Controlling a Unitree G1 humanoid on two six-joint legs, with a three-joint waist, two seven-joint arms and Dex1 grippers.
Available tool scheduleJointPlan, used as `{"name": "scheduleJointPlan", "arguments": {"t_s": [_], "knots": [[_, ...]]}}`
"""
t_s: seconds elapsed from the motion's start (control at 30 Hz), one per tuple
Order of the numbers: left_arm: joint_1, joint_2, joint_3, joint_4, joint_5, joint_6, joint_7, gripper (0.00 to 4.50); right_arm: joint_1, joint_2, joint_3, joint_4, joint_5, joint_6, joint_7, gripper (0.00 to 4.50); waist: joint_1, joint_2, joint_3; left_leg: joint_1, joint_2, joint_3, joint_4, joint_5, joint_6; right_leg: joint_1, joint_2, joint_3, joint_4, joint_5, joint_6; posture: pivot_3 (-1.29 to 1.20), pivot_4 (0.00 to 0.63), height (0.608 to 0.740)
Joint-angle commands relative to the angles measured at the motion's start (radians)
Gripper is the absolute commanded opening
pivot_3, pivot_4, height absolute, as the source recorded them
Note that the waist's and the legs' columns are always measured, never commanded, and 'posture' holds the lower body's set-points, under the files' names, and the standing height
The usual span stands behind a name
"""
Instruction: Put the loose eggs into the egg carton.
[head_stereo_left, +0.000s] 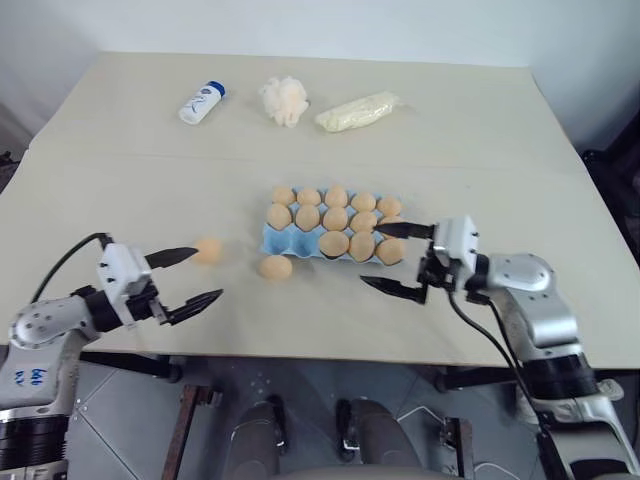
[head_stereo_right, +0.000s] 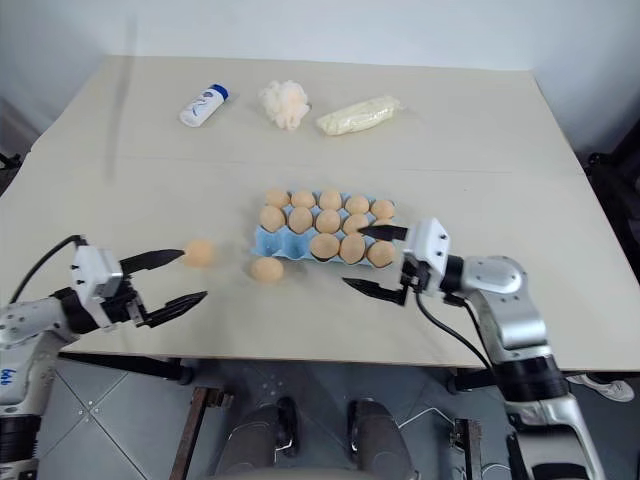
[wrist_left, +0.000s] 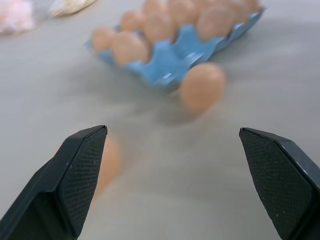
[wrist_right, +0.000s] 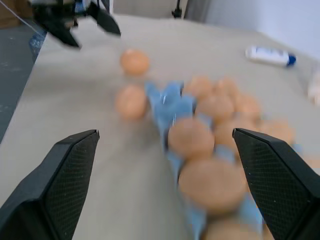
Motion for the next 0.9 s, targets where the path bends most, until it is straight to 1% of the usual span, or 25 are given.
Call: {"name": "scheduleJointPlan", "arguments": {"t_s": [0.03,0.1,0.27,0.33,0.4,0.47,0.57,0.63,0.7,0.77,0.9], "knots": [[0.038,0.046,0.078,0.053,-0.013,-0.025,-0.039,4.50,0.027,-0.042,-0.068,-0.053,0.080,0.033,0.039,4.47,-0.007,0.000,0.000,0.000,0.000,0.000,0.000,0.000,0.000,0.000,0.000,0.000,0.000,0.000,-0.001,0.00,0.150,0.740],[0.058,0.064,0.097,0.077,-0.017,-0.029,-0.061,4.50,0.051,-0.066,-0.085,-0.038,0.084,0.016,0.068,4.47,-0.010,0.000,0.000,0.001,0.000,0.000,-0.002,0.000,-0.001,0.000,0.000,0.000,0.000,-0.001,-0.001,0.00,0.150,0.740],[0.080,0.064,0.085,0.054,-0.015,-0.029,-0.083,4.50,0.059,-0.056,-0.105,-0.011,0.074,-0.049,0.076,4.47,-0.007,0.000,0.000,0.001,0.000,0.000,-0.006,0.000,-0.001,0.000,0.000,0.000,-0.004,-0.003,-0.006,0.00,0.150,0.740],[0.072,0.003,0.004,-0.072,-0.032,0.029,-0.033,4.50,0.056,-0.044,-0.096,-0.014,0.065,-0.055,0.062,4.47,-0.005,0.000,0.000,0.001,0.000,0.000,-0.008,0.000,-0.001,0.000,0.000,0.000,-0.006,-0.003,-0.006,0.00,0.150,0.740],[0.054,-0.057,-0.064,-0.149,-0.020,0.070,0.031,4.50,0.062,-0.042,-0.085,-0.021,0.056,-0.053,0.056,4.47,0.002,0.001,0.000,0.001,-0.001,0.000,-0.009,0.000,-0.001,0.001,-0.001,0.000,-0.008,-0.001,-0.001,0.00,0.150,0.740],[0.041,-0.095,-0.100,-0.181,0.003,0.084,0.076,4.50,0.065,-0.041,-0.082,-0.026,0.051,-0.054,0.054,4.47,0.007,0.001,0.000,0.001,-0.001,0.000,-0.008,0.000,-0.001,0.001,-0.001,-0.001,-0.008,0.000,0.000,0.00,0.150,0.740],[0.009,-0.170,-0.176,-0.221,0.056,0.119,0.191,4.50,0.069,-0.041,-0.079,-0.039,0.047,-0.053,0.046,4.47,0.006,0.001,0.000,0.000,-0.001,0.000,-0.007,0.000,0.000,0.001,0.001,-0.001,-0.006,0.000,0.000,0.00,0.150,0.740],[-0.004,-0.236,-0.225,-0.245,0.107,0.145,0.296,4.50,0.079,-0.043,-0.077,-0.058,0.047,-0.049,0.038,4.47,0.005,0.001,0.000,0.001,-0.001,0.000,-0.003,0.001,0.001,0.002,0.001,-0.001,-0.004,0.000,0.000,0.00,0.150,0.740],[-0.007,-0.305,-0.256,-0.271,0.124,0.170,0.375,4.50,0.091,-0.046,-0.079,-0.080,0.049,-0.043,0.029,4.47,0.004,0.001,0.000,0.001,-0.001,0.000,-0.001,0.000,0.001,0.002,0.001,0.000,-0.003,0.001,0.002,0.00,0.150,0.740],[-0.008,-0.346,-0.279,-0.284,0.138,0.184,0.417,4.50,0.098,-0.046,-0.079,-0.095,0.051,-0.037,0.020,4.47,0.004,0.000,0.000,0.001,-0.001,0.000,0.003,0.000,0.002,0.003,0.001,0.000,-0.001,0.001,0.003,0.00,0.150,0.740],[-0.030,-0.410,-0.337,-0.261,0.212,0.204,0.524,4.50,0.110,-0.048,-0.076,-0.116,0.049,-0.031,0.008,4.47,0.009,0.000,0.000,0.001,-0.001,-0.001,0.006,0.000,0.002,0.003,0.001,0.000,0.001,0.002,0.003,0.00,0.150,0.740]]}}
